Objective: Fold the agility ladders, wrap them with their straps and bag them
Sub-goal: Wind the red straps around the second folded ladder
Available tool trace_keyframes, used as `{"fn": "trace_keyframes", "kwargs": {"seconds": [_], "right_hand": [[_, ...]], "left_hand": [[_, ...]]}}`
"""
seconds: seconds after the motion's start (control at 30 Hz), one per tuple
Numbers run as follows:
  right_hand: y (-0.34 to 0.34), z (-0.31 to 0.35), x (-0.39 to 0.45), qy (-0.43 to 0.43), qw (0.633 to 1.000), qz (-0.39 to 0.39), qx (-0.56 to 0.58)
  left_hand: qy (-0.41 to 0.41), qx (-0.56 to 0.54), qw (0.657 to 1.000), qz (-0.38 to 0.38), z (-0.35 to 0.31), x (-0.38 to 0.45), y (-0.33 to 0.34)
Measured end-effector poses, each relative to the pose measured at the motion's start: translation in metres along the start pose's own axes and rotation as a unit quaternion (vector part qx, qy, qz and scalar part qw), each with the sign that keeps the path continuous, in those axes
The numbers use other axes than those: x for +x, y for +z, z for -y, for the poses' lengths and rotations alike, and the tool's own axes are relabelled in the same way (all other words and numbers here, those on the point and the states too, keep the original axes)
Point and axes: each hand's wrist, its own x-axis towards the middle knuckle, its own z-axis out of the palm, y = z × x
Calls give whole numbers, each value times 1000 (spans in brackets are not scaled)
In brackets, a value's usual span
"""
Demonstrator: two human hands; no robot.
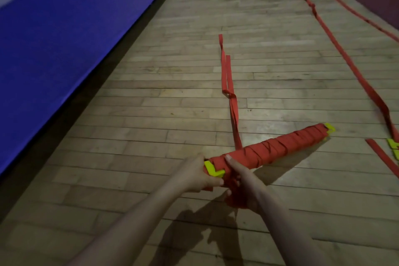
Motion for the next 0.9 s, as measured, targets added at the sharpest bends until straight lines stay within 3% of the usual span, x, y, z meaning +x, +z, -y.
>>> {"fn": "trace_keyframes", "kwargs": {"seconds": [0.1,0.37,0.53,0.73,0.83,0.9], "right_hand": [[-2,-1,2,2,1000,4,-31],[-9,8,-4,-42,997,40,-52],[-6,2,-6,-37,997,69,9],[7,-15,3,-13,998,-42,44],[13,-14,7,-9,996,-79,29],[14,-14,11,-4,996,-90,18]], "left_hand": [[33,83,990,-106,1,-10,16],[135,129,956,-226,0,0,1],[225,246,881,-336,15,-5,24],[275,211,880,-324,34,-6,52],[301,226,864,-335,39,-4,55],[304,206,877,-312,35,-6,52]]}}
